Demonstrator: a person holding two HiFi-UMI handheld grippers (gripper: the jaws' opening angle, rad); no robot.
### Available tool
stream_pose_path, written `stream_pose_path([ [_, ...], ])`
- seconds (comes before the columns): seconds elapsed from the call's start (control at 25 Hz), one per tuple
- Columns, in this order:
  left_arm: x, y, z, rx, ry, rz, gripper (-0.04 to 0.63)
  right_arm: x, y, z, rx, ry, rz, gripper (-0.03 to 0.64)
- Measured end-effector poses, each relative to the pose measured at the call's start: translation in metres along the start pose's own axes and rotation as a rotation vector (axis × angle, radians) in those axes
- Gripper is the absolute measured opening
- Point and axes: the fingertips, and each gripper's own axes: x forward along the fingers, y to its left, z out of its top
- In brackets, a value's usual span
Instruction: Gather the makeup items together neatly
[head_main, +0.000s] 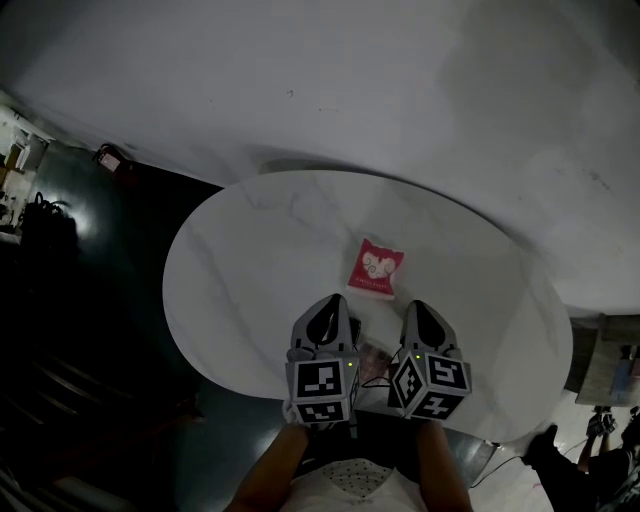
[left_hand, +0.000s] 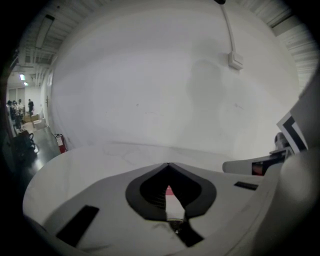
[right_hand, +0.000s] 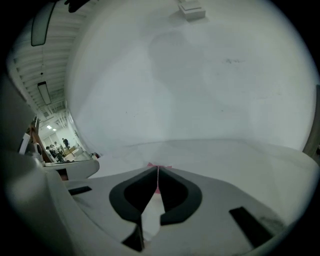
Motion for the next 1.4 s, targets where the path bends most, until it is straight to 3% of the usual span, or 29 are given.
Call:
stream_pose_path([
  [0.48, 0.015, 0.003, -0.014, -0.021, 0.069, 0.029, 0.029, 0.035, 0.014, -0.006, -0.054, 0.066, 0.08, 0.037],
  [0.56, 0.018, 0.005, -0.018, -0.018, 0.078, 0.025, 0.029, 0.039, 0.016, -0.006, -0.055, 0.07, 0.082, 0.066],
  [0.68, 0.022, 0.005, -0.018, -0.018, 0.084, 0.004, 0.029, 0.047, 0.015, -0.01, -0.046, 0.093, 0.072, 0.068],
  [0.84, 0.027, 0.007, -0.019, -0.022, 0.104, -0.038, 0.029, 0.056, 0.017, -0.016, -0.036, 0.129, 0.053, 0.117],
  [1.4, 0.052, 0.041, -0.029, -0.056, 0.143, -0.088, 0.029, 0.095, 0.018, -0.036, -0.04, 0.216, -0.04, 0.118],
])
